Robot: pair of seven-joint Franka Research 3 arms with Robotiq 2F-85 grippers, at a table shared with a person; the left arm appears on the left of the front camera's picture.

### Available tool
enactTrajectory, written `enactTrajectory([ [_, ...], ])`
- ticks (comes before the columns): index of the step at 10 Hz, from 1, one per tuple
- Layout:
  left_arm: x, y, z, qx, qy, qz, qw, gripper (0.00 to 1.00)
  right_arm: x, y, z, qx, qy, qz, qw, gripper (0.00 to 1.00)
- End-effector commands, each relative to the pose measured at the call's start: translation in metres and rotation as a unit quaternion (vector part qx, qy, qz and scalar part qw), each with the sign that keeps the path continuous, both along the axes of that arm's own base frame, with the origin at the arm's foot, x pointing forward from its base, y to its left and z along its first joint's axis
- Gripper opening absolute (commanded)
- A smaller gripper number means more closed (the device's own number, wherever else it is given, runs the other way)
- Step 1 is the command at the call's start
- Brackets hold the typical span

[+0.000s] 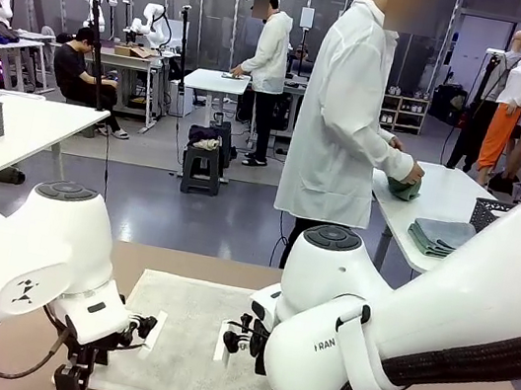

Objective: Fold the towels and place them in the basket.
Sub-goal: When a person lays out a Towel with hook on the table, fold it in half twice.

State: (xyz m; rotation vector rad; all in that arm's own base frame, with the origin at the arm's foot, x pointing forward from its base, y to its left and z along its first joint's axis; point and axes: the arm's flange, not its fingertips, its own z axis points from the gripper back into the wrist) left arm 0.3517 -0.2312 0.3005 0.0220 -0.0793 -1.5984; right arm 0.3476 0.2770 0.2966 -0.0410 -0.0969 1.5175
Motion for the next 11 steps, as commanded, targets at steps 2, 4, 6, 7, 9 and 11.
enactTrajectory([
  [2, -0.003, 0.005, -0.007, -0.005, -0.017, 0.005, 1.000, 0.68, 0.007, 0.004, -0.002, -0.007, -0.005, -0.012, 1.000, 0.48],
  [4, -0.001, 0.005, -0.006, -0.010, -0.015, 0.008, 1.000, 0.65, 0.007, 0.004, -0.002, -0.006, -0.005, -0.015, 1.000, 0.55],
  [6, 0.001, 0.006, -0.006, -0.011, -0.012, 0.014, 1.000, 0.65, 0.008, 0.004, -0.002, -0.007, -0.004, -0.016, 1.000, 0.55],
  [7, 0.002, 0.007, -0.006, -0.011, -0.013, 0.016, 1.000, 0.65, 0.009, 0.004, -0.004, -0.007, -0.004, -0.016, 1.000, 0.55],
  [9, 0.005, 0.006, -0.006, -0.007, -0.016, 0.016, 1.000, 0.50, 0.011, 0.003, -0.004, -0.004, -0.002, -0.018, 1.000, 0.55],
  [11, 0.006, 0.005, -0.005, -0.003, -0.019, 0.017, 1.000, 0.30, 0.011, 0.002, -0.005, -0.007, -0.002, -0.021, 1.000, 0.36],
])
